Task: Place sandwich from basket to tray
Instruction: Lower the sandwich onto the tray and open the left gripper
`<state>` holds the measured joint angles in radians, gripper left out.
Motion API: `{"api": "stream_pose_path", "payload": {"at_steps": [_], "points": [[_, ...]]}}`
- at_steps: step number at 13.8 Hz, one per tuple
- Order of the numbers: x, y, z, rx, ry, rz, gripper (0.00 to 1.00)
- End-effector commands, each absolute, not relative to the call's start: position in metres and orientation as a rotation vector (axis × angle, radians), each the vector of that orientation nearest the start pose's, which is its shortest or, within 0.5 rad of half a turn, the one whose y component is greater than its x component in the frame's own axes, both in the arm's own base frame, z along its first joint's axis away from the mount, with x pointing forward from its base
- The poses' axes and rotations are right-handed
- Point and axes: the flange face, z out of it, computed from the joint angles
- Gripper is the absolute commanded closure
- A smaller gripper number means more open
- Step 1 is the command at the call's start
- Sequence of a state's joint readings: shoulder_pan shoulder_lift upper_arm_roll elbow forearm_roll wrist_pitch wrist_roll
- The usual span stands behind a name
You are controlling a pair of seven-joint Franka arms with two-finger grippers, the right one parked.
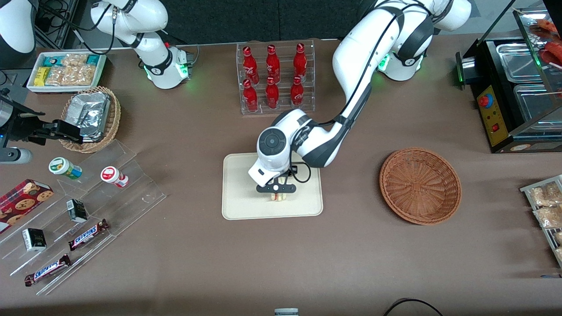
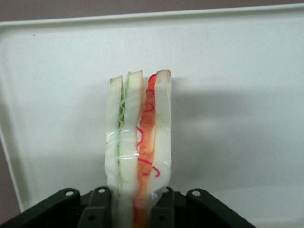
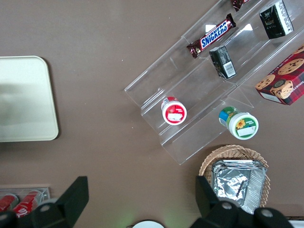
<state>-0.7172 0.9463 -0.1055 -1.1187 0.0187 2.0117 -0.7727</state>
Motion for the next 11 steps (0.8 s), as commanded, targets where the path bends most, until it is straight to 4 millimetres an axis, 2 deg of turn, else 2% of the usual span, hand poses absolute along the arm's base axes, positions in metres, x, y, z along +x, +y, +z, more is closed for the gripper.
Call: {"api": "stream_pose_path", "payload": {"at_steps": [1,2,3,4,5,6,7,8,9,11], "points": [[0.544,-0.551,0.228,-3.175,0.045,0.072,0.98],[0.545,-0.551,0.221,-3.175,0.040,0.069,0.96],[0.545,-0.551,0.220,-3.174,0.040,0.071,0.88],[0.544,-0.550,0.219,-3.174,0.038,0.077,0.74],[0.545,-0.549,0.221,-3.175,0.035,0.079,0.36],[0.545,-0.549,0.224,-3.175,0.033,0.083,0.06],[0.546,-0.548,0.230,-3.177,0.027,0.086,0.01],[0.547,-0.545,0.237,-3.169,0.023,0.100,0.01],[0.548,-0.543,0.251,-3.163,0.022,0.108,0.01],[0.561,-0.520,0.289,-3.147,-0.025,0.129,0.01]]}}
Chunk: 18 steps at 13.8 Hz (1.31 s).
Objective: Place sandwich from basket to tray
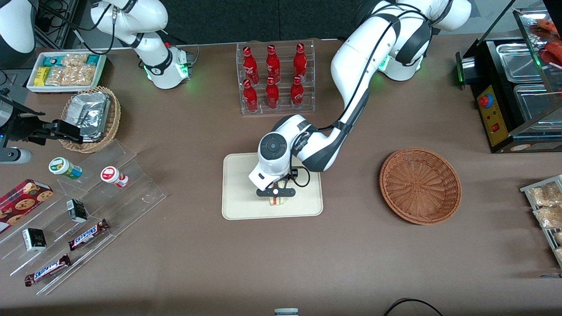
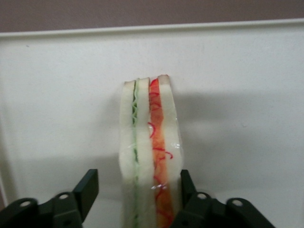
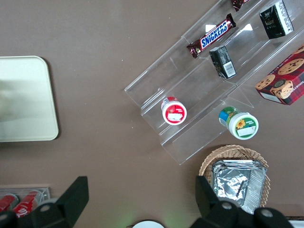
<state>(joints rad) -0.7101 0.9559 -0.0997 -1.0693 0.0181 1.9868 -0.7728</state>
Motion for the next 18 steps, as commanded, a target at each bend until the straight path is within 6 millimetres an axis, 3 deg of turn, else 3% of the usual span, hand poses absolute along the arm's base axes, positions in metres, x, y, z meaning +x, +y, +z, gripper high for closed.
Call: {"api": "stream_pose_path", "payload": {"at_steps": [1,3,6,13,17,18], "points": [[0.565,-0.510,0.311,-3.142,-0.033,0.141,0.01],[0.579,-0.462,0.334,-3.132,-0.109,0.240,0.01],[0.586,-0.397,0.356,-3.146,0.006,0.302,0.01],[0.574,-0.220,0.352,-3.103,0.135,0.270,0.01],[0.547,-0.130,0.343,-3.132,0.219,0.121,0.01],[0.545,-0.117,0.347,-3.130,0.231,0.130,0.01]]}}
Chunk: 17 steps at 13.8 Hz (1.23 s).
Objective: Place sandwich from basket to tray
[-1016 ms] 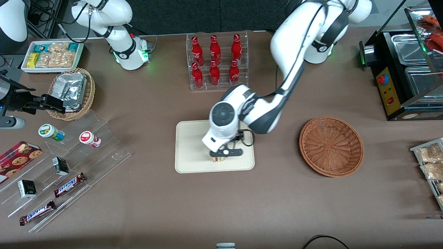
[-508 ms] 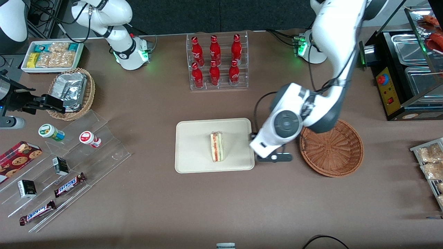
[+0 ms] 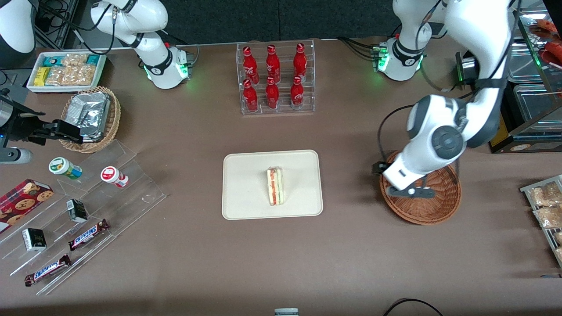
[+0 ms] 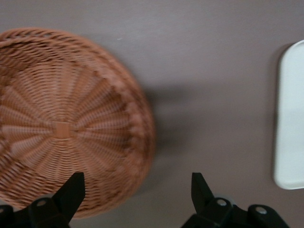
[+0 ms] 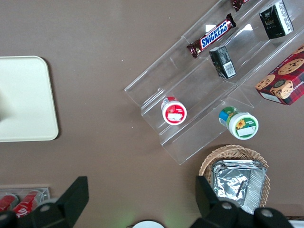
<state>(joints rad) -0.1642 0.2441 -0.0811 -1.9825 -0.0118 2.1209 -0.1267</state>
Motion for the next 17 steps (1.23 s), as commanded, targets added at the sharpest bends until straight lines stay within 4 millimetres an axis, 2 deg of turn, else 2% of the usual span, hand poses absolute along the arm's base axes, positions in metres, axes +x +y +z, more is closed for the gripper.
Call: {"api": "stream_pose_path", "payload": {"at_steps": [1,3,5,7,9,13,17], "points": [[0.544,-0.107,0.356,-3.126,0.231,0.158,0.01],[0.541,-0.068,0.394,-3.134,0.194,0.118,0.01],[0.530,-0.060,0.439,-3.136,0.170,0.126,0.01],[0.522,-0.048,0.473,-3.138,0.129,0.131,0.01],[0.514,-0.049,0.502,-3.136,0.113,0.126,0.01],[0.513,-0.051,0.564,-3.131,0.107,0.171,0.01],[0.513,-0.053,0.604,-3.132,0.027,0.109,0.01]]}}
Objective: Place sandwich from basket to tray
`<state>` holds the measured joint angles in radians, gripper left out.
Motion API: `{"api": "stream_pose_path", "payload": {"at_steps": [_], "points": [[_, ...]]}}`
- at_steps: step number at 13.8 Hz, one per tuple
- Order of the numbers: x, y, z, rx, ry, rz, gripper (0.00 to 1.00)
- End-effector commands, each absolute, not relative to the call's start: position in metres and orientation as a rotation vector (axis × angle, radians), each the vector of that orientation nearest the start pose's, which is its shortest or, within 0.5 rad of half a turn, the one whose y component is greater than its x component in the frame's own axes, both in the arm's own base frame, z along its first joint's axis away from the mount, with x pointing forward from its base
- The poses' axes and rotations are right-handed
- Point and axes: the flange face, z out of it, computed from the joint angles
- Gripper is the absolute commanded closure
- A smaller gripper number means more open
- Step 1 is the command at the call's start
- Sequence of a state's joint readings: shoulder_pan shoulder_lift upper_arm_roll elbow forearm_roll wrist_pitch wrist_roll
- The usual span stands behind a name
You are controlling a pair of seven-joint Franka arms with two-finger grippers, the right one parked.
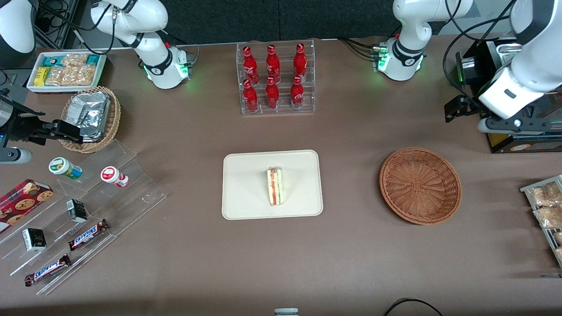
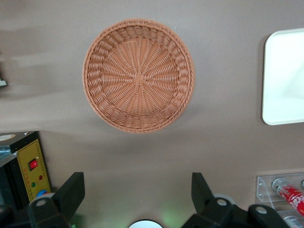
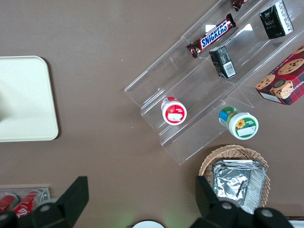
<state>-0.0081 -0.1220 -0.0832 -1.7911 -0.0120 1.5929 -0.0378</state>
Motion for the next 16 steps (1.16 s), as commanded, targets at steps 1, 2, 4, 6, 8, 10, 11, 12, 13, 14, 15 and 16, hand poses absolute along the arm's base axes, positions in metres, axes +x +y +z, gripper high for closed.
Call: {"api": "stream_pose_path", "payload": {"at_steps": [1,2,4,6,8,10,11,12,13,14,15,16], "points": [[0.513,-0.056,0.611,-3.132,0.023,0.087,0.01],[0.514,-0.057,0.617,-3.134,0.023,0.068,0.01],[0.515,-0.057,0.629,-3.135,0.023,0.036,0.01],[0.522,-0.056,0.633,-3.135,0.031,0.060,0.01],[0.524,-0.058,0.638,-3.135,0.041,0.074,0.01],[0.524,-0.058,0.638,-3.133,0.055,0.072,0.01],[0.525,-0.056,0.638,-3.134,0.060,0.070,0.01],[0.524,-0.054,0.639,-3.135,0.079,0.068,0.01],[0.525,-0.055,0.638,-3.133,0.105,0.070,0.01],[0.525,-0.055,0.639,-3.134,0.106,0.067,0.01],[0.525,-0.055,0.640,-3.134,0.108,0.063,0.01],[0.525,-0.055,0.640,-3.134,0.108,0.065,0.01]]}}
